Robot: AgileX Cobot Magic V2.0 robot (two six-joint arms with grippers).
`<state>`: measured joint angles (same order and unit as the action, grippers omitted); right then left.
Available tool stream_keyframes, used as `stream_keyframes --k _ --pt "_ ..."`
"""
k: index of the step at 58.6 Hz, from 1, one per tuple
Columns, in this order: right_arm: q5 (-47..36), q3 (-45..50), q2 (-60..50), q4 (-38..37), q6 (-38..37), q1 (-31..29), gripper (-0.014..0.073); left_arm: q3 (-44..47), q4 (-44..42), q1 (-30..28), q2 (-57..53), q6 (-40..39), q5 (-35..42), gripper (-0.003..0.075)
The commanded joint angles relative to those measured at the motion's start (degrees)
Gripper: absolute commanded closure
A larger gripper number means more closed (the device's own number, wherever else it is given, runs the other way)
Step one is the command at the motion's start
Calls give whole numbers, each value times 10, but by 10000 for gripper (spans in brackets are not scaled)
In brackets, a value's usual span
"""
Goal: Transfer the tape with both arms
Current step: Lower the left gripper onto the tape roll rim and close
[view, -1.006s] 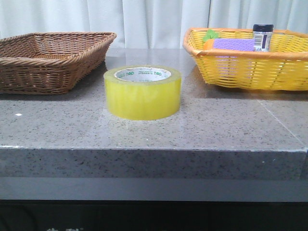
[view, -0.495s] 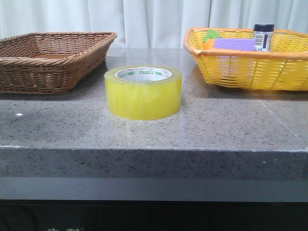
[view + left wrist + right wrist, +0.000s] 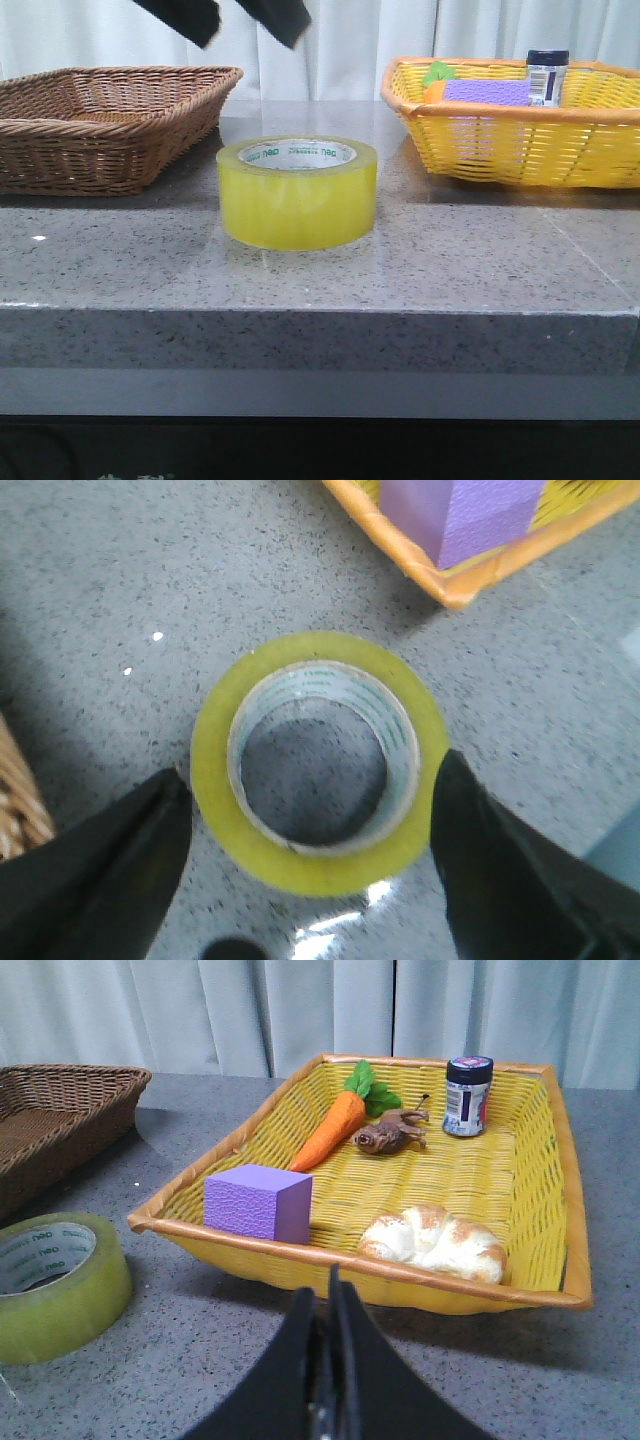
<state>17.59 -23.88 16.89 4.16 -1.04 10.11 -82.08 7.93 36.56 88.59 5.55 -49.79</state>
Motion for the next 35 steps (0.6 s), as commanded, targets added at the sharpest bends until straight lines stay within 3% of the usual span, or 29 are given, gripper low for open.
stream_keyframes --k 1,35 --pt "-42 -14 4 -7 2 -2 662 -39 -15 2 12 -1 19 230" --pt "-41 -14 4 -7 2 -2 662 -48 -66 1 96 -1 25 230"
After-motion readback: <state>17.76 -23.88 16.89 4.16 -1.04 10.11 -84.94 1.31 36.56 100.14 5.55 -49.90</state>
